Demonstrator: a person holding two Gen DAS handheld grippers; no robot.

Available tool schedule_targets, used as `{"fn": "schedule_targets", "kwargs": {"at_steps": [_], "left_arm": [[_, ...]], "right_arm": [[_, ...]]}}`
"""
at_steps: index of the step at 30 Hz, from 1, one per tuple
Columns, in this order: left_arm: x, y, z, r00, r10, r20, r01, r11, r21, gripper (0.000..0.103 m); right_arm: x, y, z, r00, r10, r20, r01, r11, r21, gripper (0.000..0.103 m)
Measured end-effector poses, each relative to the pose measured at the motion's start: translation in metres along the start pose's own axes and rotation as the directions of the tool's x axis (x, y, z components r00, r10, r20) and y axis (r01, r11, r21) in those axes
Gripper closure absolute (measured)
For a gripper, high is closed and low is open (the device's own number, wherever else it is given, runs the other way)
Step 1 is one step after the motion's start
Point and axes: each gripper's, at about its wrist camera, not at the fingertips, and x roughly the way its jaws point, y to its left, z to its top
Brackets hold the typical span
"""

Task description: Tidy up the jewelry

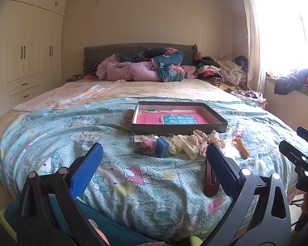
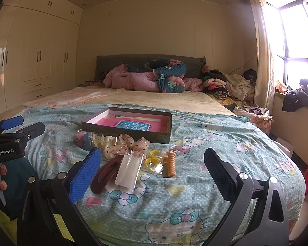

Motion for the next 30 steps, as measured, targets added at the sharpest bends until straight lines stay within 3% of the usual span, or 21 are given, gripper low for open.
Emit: {"fn": "schedule_targets", "kwargs": {"at_steps": [30], "left_arm": [[-0.0013,-0.0027,0.0038,1.0,0.0,0.004,0.0,1.0,-0.001,0.011]], "right_arm": [[-0.0008,0.003,0.001,1.0,0.004,0.0,-0.004,1.0,-0.006,0.006]]}}
